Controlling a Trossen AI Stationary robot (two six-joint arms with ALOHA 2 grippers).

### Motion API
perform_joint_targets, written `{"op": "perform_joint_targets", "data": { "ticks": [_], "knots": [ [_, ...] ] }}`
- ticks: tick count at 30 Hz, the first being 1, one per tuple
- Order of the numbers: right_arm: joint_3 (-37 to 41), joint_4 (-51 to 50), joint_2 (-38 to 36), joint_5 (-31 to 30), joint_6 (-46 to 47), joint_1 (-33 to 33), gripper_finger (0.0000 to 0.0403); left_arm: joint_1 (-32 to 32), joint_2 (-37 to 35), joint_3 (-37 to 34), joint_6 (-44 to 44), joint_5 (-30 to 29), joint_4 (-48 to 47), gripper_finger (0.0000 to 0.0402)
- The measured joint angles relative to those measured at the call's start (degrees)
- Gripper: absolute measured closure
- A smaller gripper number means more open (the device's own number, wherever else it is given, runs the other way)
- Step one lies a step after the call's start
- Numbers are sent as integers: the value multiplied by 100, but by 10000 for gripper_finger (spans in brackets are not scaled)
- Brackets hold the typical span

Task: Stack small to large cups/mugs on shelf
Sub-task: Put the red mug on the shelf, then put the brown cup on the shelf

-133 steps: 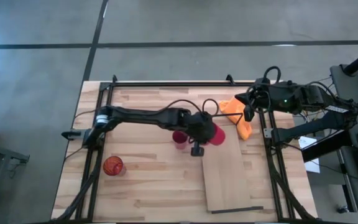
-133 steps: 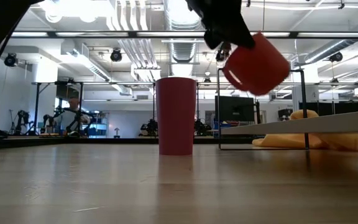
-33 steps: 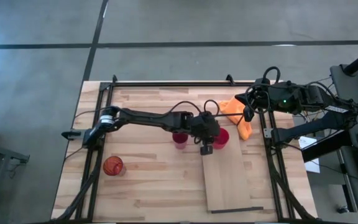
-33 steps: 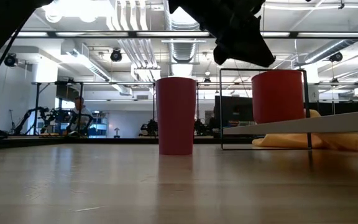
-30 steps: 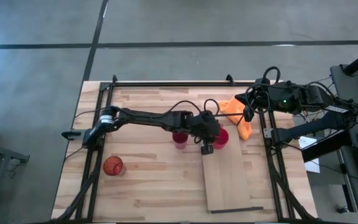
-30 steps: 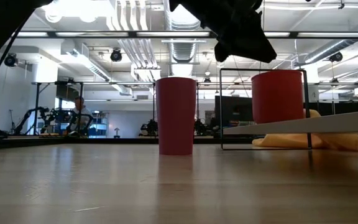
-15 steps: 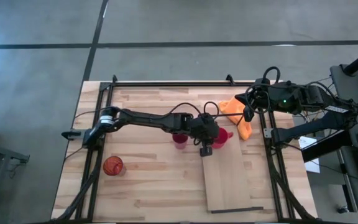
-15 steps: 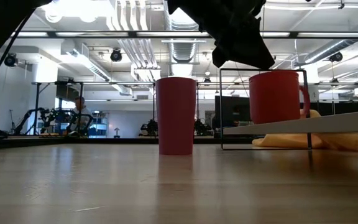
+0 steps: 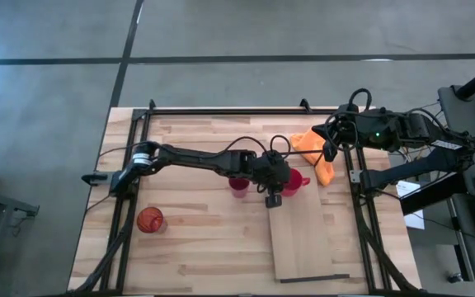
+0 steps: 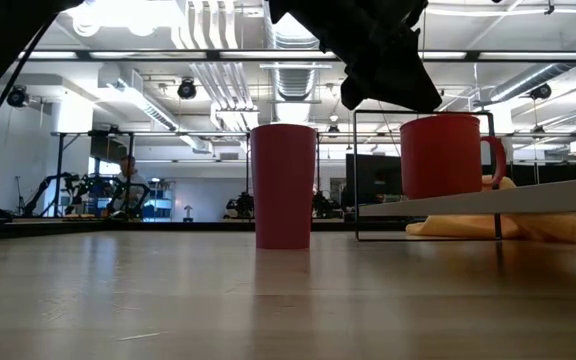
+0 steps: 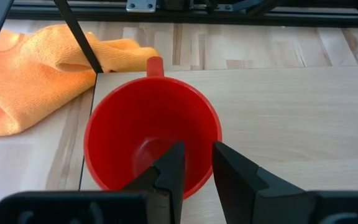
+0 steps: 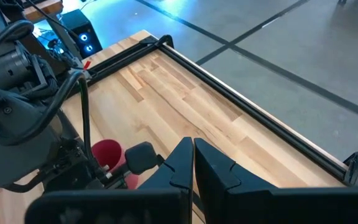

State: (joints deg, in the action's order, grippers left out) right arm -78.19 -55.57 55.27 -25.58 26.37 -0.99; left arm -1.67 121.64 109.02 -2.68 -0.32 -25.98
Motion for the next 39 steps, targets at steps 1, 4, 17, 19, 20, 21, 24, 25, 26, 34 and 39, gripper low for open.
{"op": "perform_joint_targets", "data": {
  "ticks": [1,4,17,19,20,21,24,25,26,34,39],
  "knots": [
    [0,0,0,0,-1,0,394,0,0,18,0,0,-16,336],
    [0,0,1,2,-42,0,394,10,-94,84,17,-12,-46,336],
    [0,42,2,511,66,0,394,33,-1581,229,-8,-1086,-2403,336],
    [0,52,2,514,66,2,394,31,-1809,225,-515,-1067,-3071,336],
    [0,50,2,516,66,2,394,27,-1902,218,-777,-1045,-3463,336],
    [0,52,2,516,66,2,394,14,-1985,218,-1058,-998,-3881,336],
    [0,50,10,514,59,0,394,-27,-2253,211,-1958,-662,-5007,336],
    [0,51,23,513,52,0,394,-41,-2317,209,-2281,-461,-5334,336],
    [0,50,29,512,17,0,394,-68,-2382,209,-2595,-253,-5600,336],
    [0,35,219,541,-532,0,394,-541,-2720,23,-4296,408,-6401,336],
    [0,39,488,1168,-496,0,394,-953,-2697,-275,-5673,834,-6397,336]
  ]
}}
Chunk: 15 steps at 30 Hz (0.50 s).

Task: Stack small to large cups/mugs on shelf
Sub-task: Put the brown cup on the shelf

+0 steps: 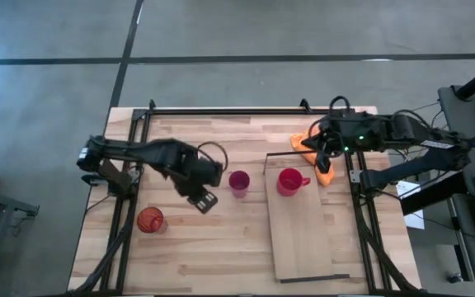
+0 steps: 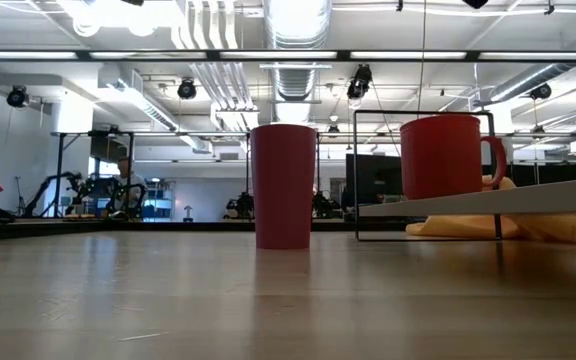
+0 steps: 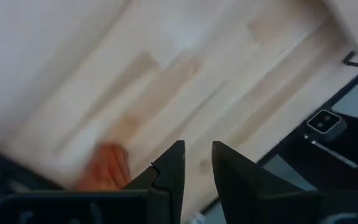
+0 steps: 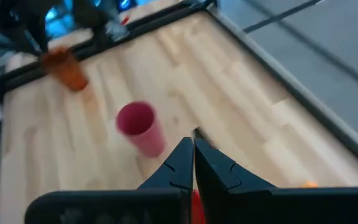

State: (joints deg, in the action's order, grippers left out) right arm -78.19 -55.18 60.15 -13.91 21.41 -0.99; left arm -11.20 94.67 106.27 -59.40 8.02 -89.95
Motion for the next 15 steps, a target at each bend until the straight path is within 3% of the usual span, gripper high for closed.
{"op": "perform_joint_targets", "data": {
  "ticks": [5,15],
  "knots": [
    [0,-9,425,490,-142,0,394,-558,20,-432,-1128,207,-3,336],
    [0,0,1272,651,-824,0,394,-1595,2,-1207,-2941,347,-5,336]
  ]
}}
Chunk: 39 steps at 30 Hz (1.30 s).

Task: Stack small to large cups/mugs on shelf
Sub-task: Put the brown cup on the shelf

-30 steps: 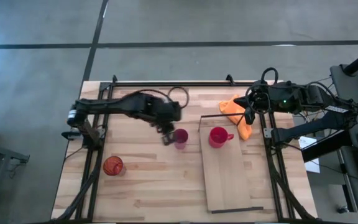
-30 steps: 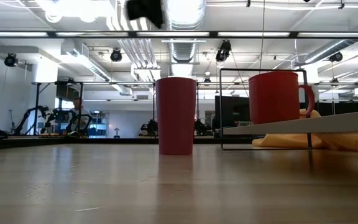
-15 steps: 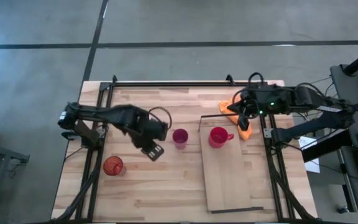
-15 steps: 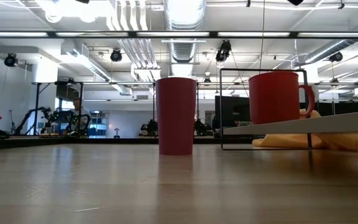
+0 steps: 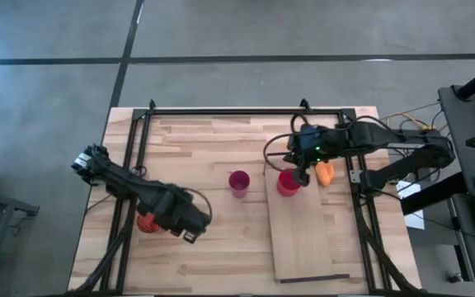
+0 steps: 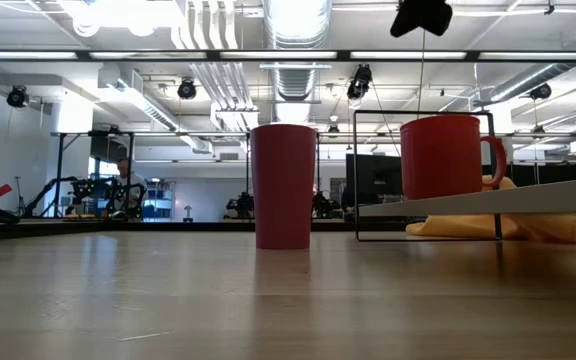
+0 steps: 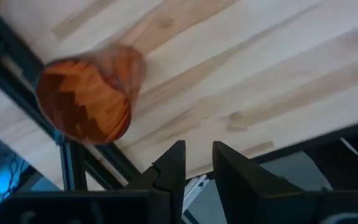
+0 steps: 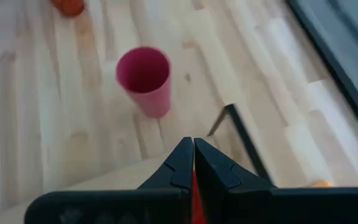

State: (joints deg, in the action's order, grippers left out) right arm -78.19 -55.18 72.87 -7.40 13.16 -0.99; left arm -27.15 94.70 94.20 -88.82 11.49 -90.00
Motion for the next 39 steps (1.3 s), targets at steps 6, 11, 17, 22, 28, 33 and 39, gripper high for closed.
{"op": "perform_joint_targets", "data": {
  "ticks": [6,11,17,22,28,33,39],
  "knots": [
    [0,11,193,350,-15,-2,394,-307,-13,-411,-714,33,-1,336],
    [0,49,152,350,-15,0,394,-388,-15,-881,-817,130,0,336],
    [0,77,45,350,149,0,394,-386,-100,-1479,-569,171,14,336],
    [0,68,-58,350,469,0,394,-386,-345,-1959,-372,173,341,336],
    [0,61,-91,344,856,-18,394,-388,-810,-2634,-382,162,1071,336],
    [0,57,-84,346,1092,-88,394,-392,-1109,-2788,-378,-149,818,336],
    [0,57,-80,347,1339,-295,394,-390,-1547,-2770,-380,-299,1167,336]
  ]
}}
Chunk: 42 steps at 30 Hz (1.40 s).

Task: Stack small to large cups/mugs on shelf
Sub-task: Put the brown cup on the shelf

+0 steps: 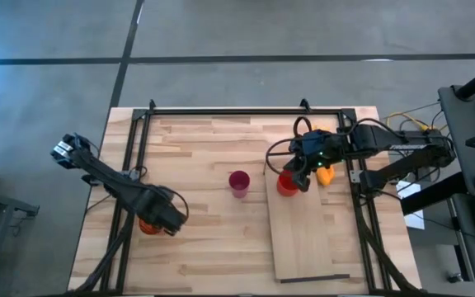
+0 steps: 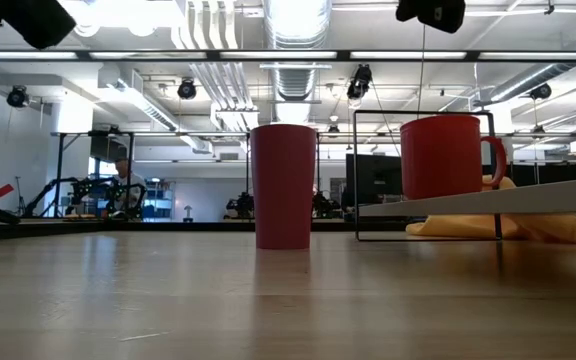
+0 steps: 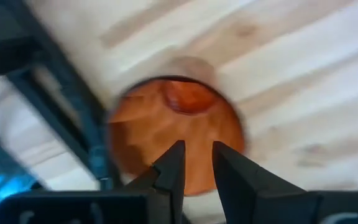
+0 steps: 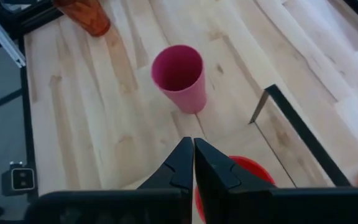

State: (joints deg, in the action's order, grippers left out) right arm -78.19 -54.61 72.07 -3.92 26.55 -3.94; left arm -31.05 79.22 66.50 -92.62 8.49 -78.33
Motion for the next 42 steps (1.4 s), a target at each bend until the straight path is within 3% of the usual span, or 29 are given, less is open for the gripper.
{"op": "perform_joint_targets", "data": {
  "ticks": [4,18,24,28,34,42],
  "knots": [
    [0,4,12,-11,6,-88,394,0,-82,-9,0,-62,454,336],
    [0,2,20,-15,1,-118,394,2,520,-28,176,-152,588,337],
    [0,-2,22,-17,-67,-118,394,4,645,-19,238,-67,623,390],
    [0,-93,7,-20,-110,-118,394,121,655,185,495,222,992,399],
    [0,-697,-168,-218,-123,-118,394,435,994,1336,1226,-106,1210,401],
    [0,-1289,-658,-1091,311,-117,394,1067,2687,4298,4186,-781,1130,401]
  ]
}}
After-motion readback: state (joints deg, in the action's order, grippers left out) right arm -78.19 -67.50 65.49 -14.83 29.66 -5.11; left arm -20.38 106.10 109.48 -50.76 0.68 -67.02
